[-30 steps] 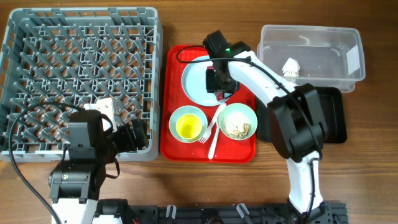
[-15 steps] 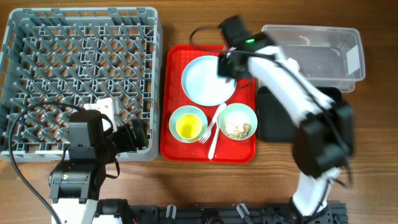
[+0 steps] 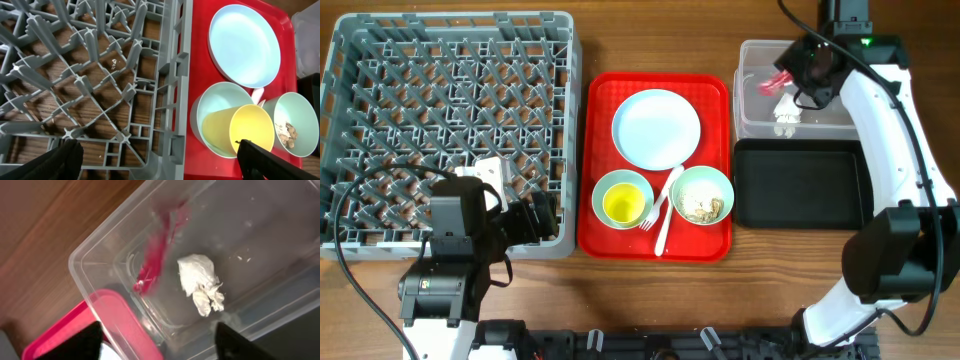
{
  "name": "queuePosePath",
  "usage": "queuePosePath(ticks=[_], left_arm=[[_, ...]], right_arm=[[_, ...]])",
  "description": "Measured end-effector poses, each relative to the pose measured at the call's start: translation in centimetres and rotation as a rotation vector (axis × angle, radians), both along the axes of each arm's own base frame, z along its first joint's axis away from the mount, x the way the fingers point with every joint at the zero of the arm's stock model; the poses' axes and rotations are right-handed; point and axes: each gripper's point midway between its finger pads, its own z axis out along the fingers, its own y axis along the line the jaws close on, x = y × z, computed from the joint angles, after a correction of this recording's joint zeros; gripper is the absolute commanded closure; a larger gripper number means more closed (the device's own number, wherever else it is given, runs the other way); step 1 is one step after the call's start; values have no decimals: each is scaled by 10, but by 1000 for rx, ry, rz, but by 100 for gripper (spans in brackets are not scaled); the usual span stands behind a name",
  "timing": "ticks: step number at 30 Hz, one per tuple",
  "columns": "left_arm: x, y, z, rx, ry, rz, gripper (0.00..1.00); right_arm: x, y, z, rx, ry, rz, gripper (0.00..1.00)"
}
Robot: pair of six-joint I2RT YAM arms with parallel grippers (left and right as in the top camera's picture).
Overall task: Sort waste into correct bins and load items into the dishwasher rack
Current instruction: 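Grasp the red wrapper on the plate and drop it in the clear bin, then grasp the rice bowl rim with the right gripper and lift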
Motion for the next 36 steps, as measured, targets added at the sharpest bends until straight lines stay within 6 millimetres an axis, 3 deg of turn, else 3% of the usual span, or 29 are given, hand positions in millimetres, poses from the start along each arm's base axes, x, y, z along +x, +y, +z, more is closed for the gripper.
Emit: queuePosePath(ticks=[3,7,12,15,18,22,25,27,31,36], left_arm=[[0,0,0,0,0,0,0],[0,0,0,0,0,0,0],[0,0,0,0,0,0,0],[0,0,0,0,-1,0,0],[0,0,1,0,-2,0,0],[0,0,1,0,-2,0,0],[0,0,1,0,-2,0,0],[0,0,1,0,-2,0,0],[0,0,1,0,-2,0,0],[0,0,1,0,-2,0,0]], right_arm=[[-5,3,-3,-20,26,80,11],[-30,12,-1,-2,105,169,10],[-88,35,53,-14,88,319,10],[-116,67,58,-13,62,437,9],[-139,108,35,-22,68,597,10],[-175,178,-13,-35,101,867,27],[-189,204,-45,-29,118,925,39],[-195,209,-67,-20,158,914,52],[-197,211,-103,-18,220,886,55],[-199,209,-137,-23,310,854,68]])
